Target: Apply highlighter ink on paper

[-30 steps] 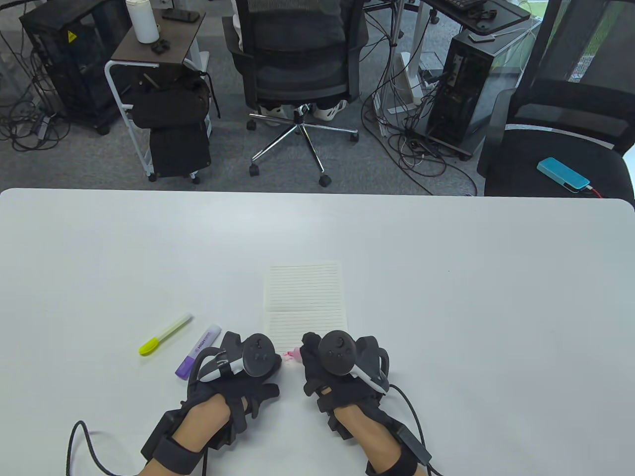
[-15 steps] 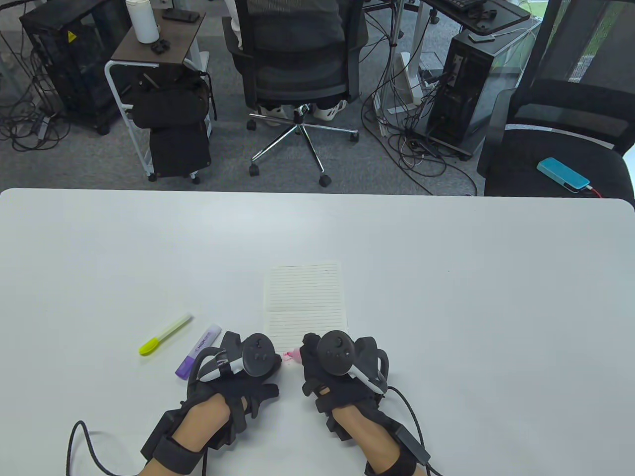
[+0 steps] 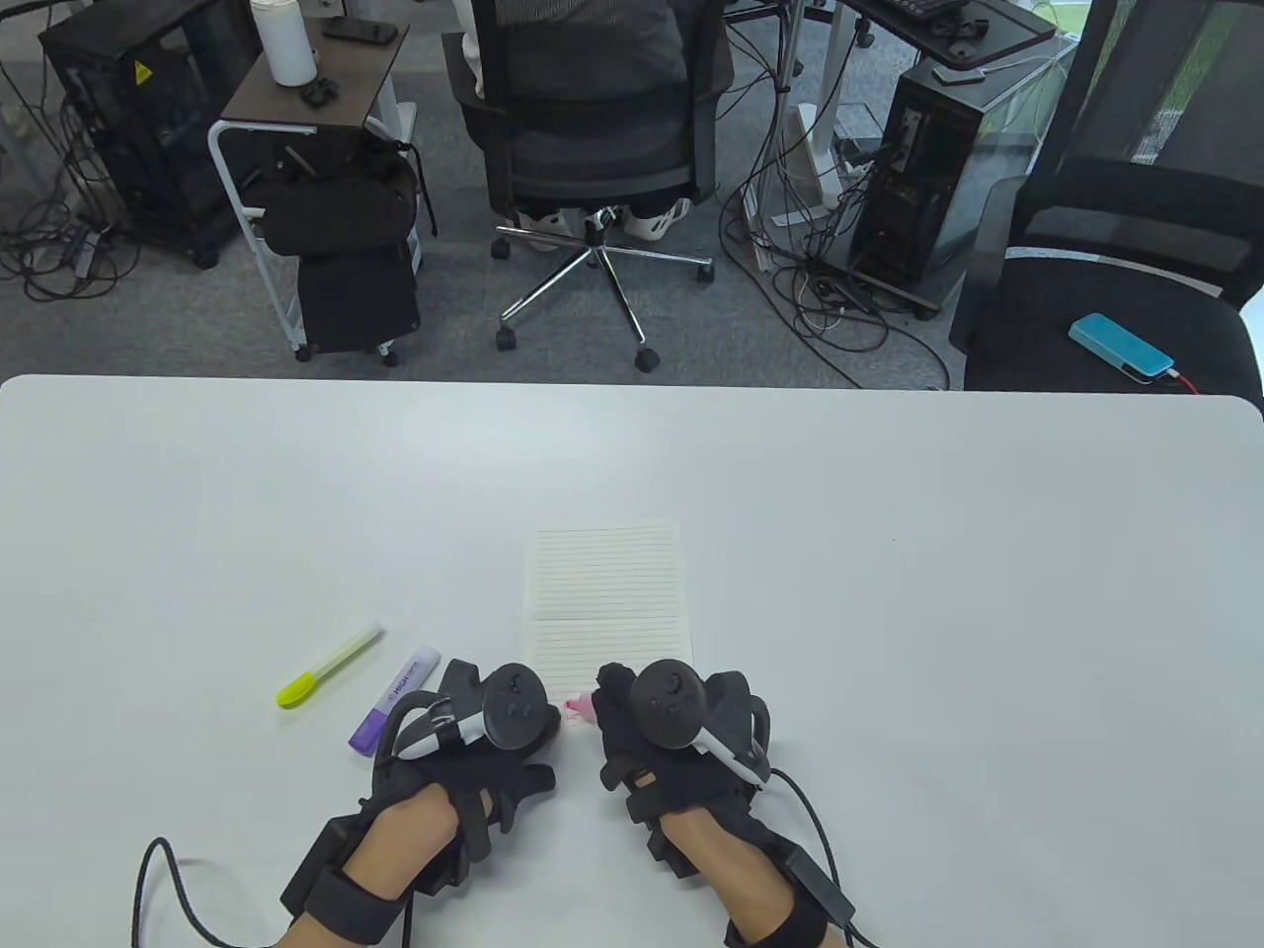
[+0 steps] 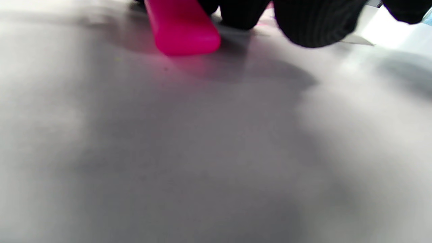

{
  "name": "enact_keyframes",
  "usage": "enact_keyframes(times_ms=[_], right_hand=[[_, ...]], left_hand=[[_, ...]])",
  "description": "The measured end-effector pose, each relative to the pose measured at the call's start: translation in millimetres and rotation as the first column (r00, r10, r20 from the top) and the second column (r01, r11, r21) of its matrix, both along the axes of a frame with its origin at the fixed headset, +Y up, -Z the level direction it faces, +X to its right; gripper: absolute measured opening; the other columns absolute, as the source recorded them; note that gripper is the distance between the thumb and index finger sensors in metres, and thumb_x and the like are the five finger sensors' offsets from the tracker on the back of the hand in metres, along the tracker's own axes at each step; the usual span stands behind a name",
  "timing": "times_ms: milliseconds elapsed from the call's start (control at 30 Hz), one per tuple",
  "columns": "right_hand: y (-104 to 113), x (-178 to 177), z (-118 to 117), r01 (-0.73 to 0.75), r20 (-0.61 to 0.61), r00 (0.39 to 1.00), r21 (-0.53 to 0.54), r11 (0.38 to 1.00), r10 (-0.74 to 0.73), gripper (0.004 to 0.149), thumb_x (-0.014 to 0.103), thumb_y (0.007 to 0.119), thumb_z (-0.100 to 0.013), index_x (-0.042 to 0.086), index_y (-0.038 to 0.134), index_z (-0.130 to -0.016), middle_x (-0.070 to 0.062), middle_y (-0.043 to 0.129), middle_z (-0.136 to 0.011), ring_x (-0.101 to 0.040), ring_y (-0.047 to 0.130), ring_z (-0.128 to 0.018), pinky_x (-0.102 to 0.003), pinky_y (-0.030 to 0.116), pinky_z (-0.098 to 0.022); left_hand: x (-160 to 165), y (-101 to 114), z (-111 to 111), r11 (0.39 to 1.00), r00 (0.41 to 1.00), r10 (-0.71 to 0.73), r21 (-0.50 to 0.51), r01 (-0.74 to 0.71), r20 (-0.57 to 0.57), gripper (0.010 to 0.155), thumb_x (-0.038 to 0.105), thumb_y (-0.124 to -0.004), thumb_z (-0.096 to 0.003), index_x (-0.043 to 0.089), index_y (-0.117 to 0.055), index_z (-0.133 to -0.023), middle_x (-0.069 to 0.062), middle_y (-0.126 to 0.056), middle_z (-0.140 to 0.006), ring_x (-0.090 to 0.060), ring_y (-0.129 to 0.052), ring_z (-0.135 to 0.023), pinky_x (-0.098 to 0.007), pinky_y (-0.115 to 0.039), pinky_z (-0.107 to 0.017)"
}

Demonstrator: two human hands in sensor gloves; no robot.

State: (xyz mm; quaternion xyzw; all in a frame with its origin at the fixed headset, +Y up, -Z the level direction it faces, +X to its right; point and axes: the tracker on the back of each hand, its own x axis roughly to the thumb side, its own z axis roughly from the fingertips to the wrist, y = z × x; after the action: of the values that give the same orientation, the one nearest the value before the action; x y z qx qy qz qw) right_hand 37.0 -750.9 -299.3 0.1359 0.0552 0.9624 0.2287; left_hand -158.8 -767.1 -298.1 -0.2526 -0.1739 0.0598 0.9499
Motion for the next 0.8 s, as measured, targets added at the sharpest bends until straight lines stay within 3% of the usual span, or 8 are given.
enact_keyframes(times_ms=[133, 600, 800], right_hand=[[6.1, 2.3, 0.3, 0.003, -0.009, 1.000, -0.045, 0.999, -0.003, 0.038, 0.035, 0.075, -0.065, 0.013, 0.075, -0.097, -0.012, 0.093, -0.065, -0.016, 0.092, -0.034, -0.043, 0.083, -0.035], [2.9, -0.5, 1.4, -0.010, -0.016, 1.000, 0.010, 1.000, 0.011, 0.039, 0.035, 0.074, -0.066, 0.015, 0.074, -0.098, -0.012, 0.091, -0.068, -0.016, 0.092, -0.036, -0.043, 0.082, -0.037], [6.6, 0.0, 1.5, -0.010, -0.029, 1.000, -0.031, 0.999, 0.010, 0.038, 0.035, 0.075, -0.065, 0.014, 0.076, -0.097, -0.012, 0.093, -0.066, -0.017, 0.092, -0.034, -0.043, 0.083, -0.036]], left_hand=[[-0.1, -0.1, -0.1, 1.000, 1.000, 0.001, -0.001, -0.001, 0.000, 0.071, 0.054, -0.074, -0.0414, 0.031, -0.053, -0.105, 0.002, -0.040, -0.114, -0.040, -0.041, -0.104, -0.064, -0.038, -0.073], [-0.1, -0.1, -0.6, 1.000, 1.000, -0.001, -0.004, 0.001, 0.001, 0.071, 0.053, -0.074, -0.0414, 0.031, -0.053, -0.105, 0.002, -0.040, -0.114, -0.040, -0.041, -0.104, -0.064, -0.038, -0.073], [-0.1, -0.2, -0.8, 1.000, 1.000, 0.000, -0.005, 0.000, 0.001, 0.071, 0.053, -0.074, -0.0414, 0.031, -0.053, -0.105, 0.002, -0.040, -0.114, -0.040, -0.041, -0.104, -0.064, -0.038, -0.073]])
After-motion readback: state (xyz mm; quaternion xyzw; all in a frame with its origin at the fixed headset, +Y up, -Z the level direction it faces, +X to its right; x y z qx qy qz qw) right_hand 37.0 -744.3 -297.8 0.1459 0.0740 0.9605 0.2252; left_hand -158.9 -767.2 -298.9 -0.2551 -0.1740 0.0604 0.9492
